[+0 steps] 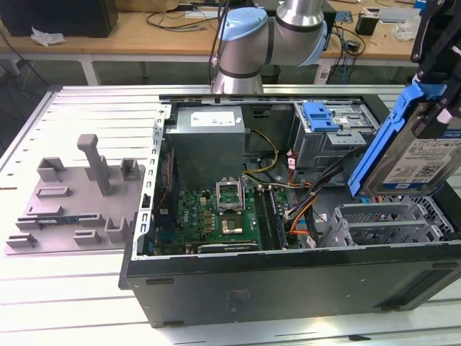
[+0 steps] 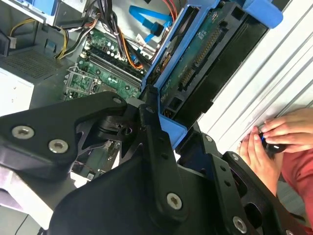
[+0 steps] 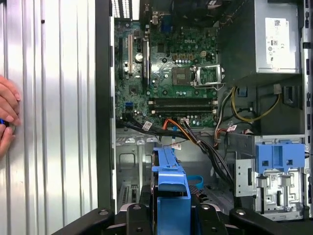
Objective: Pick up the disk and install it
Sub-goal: 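Insert the disk into the insertion slot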
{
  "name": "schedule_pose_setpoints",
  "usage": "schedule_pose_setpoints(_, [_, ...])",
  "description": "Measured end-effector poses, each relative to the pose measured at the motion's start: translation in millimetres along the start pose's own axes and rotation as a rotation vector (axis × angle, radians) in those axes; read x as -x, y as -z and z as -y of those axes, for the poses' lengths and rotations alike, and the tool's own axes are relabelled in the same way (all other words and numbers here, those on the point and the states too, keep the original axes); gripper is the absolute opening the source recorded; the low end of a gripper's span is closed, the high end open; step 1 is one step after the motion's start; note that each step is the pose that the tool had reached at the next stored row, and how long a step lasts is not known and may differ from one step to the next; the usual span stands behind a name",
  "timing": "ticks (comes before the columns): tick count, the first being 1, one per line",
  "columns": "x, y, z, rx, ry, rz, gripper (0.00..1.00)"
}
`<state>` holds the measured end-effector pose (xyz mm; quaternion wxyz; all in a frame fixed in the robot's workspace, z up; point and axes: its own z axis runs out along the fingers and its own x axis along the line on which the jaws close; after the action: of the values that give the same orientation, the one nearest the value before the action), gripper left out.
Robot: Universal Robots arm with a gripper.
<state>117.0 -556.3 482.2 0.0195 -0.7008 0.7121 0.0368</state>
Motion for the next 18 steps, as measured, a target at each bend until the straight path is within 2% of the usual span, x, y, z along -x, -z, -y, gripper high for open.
schedule_pose_setpoints(6, [0.0,-0.2,-0.4,0.0004,0.004,-0.0005,0.37])
schedule_pose_setpoints(12, [-0.1,-0.9,-2.1,0.0041,0.052,-0.0059,0.37])
schedule_pose_setpoints(18, [-0.2,-0.9,-2.2,0.0042,0.053,-0.0068,0.37])
